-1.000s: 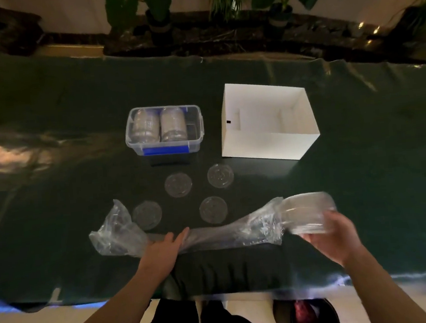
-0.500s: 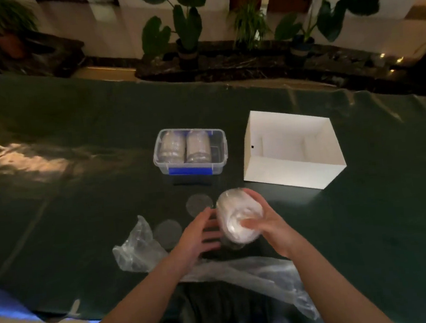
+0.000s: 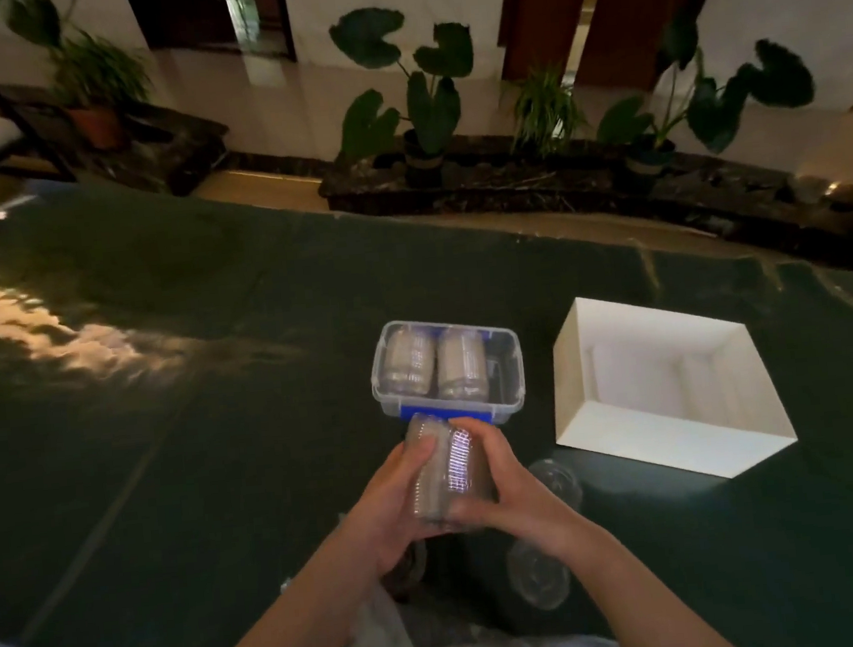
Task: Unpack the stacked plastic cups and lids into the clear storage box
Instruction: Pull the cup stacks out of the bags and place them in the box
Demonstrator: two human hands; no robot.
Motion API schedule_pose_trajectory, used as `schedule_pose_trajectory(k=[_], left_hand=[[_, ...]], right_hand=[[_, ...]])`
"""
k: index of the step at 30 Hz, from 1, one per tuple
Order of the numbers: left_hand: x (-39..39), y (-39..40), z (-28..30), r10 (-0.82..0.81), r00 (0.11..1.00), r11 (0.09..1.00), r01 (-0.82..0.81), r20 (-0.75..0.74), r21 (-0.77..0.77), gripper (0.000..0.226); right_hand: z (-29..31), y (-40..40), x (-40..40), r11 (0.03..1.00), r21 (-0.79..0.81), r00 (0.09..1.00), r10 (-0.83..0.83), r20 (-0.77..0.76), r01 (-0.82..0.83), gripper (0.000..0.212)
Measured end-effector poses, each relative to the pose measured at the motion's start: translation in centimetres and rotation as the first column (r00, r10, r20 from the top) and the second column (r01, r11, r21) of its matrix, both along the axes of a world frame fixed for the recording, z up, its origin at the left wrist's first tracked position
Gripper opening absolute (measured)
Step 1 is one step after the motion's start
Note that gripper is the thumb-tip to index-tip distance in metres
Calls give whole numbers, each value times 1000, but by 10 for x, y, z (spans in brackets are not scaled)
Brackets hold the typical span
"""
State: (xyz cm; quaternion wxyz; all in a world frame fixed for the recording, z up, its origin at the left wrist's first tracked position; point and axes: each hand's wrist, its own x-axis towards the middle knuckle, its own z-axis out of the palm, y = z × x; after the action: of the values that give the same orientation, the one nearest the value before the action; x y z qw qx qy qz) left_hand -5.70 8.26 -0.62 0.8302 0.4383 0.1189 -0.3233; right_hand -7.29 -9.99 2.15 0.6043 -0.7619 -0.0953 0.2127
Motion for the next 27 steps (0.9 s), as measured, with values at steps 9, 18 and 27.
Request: schedule_pose_trajectory(k=[9, 18, 27], left_hand=[[69, 8, -12, -102, 994, 994, 104, -50, 42, 62], [123, -21, -20, -121, 944, 992, 106, -306, -66, 52], [177, -62, -27, -32, 978, 898, 118, -205, 425, 53]], right_hand=[[-13, 27, 64, 974, -144, 978, -187, -90, 173, 82], [-29, -3, 122, 952, -299, 997, 42, -70, -62, 121], [-51, -35, 158, 881, -376, 944, -194, 265, 287, 92]])
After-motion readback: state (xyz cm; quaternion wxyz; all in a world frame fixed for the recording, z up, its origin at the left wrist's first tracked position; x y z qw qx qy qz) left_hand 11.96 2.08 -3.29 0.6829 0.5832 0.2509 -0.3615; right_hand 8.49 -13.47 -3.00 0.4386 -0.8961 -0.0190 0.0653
